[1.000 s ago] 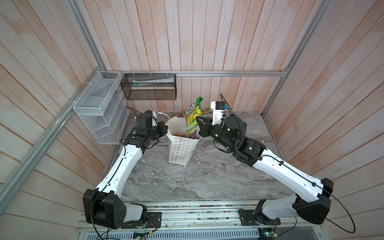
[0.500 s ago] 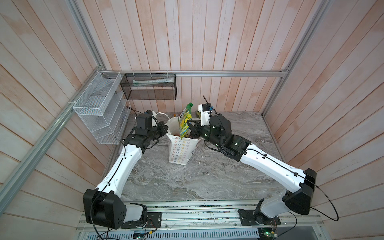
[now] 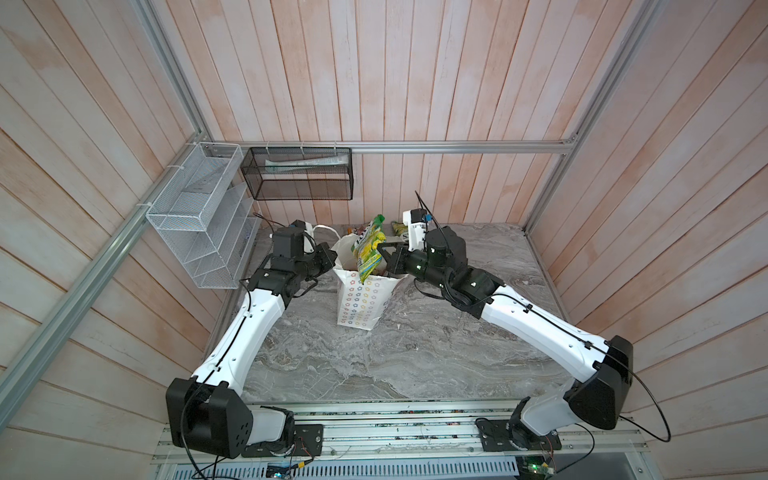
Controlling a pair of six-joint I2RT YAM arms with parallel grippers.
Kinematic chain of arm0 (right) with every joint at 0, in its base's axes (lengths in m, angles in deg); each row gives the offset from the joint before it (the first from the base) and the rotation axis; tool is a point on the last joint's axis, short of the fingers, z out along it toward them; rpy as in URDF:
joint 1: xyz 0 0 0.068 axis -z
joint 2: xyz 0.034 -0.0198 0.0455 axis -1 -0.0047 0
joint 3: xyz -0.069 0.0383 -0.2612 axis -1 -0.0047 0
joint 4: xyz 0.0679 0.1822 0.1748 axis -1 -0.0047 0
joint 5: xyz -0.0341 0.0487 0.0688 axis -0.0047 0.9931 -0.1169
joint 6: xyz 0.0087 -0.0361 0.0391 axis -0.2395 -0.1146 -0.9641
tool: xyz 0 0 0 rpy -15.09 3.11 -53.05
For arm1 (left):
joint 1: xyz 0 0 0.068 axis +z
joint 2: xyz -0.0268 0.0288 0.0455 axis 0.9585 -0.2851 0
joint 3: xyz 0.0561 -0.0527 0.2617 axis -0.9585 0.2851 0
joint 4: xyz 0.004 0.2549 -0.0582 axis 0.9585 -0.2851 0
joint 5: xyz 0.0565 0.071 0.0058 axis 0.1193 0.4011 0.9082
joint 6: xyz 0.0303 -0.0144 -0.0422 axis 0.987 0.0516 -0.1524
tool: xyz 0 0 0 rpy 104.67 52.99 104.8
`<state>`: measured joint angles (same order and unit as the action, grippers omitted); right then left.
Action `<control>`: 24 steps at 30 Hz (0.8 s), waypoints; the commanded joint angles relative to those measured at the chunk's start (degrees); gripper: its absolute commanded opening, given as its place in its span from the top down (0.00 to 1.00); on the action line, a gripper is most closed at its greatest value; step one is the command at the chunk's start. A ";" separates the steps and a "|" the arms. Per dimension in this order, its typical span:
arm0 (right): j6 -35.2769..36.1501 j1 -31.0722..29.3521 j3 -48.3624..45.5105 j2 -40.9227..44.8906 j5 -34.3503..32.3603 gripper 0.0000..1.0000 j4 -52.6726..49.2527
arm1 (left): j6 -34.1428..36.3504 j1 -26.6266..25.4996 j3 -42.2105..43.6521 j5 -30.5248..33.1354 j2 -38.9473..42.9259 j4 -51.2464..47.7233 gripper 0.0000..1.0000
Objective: Place the snacks into the paper bag
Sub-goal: 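Carry the Spring Tea bag over the paper bag with the right gripper, then lower the Spring Tea bag into the paper bag and open the right gripper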
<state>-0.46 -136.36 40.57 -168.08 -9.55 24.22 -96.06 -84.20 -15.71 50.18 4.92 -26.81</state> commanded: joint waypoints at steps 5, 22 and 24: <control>-4.32 3.64 3.71 -4.62 5.07 1.00 4.15 | -0.89 0.27 0.26 -2.39 1.47 5.64 0.99; -2.60 4.68 16.79 -14.32 5.23 1.00 -1.32 | -0.45 0.35 0.18 -4.65 1.20 6.67 0.96; -2.16 4.56 17.05 -14.77 4.91 1.00 -2.00 | -0.37 0.35 0.10 -4.53 1.37 6.67 0.96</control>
<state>-4.62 -131.64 55.26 -182.20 -3.50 22.76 -96.04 -83.98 -15.19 48.23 4.92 -25.93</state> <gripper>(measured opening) 0.041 0.049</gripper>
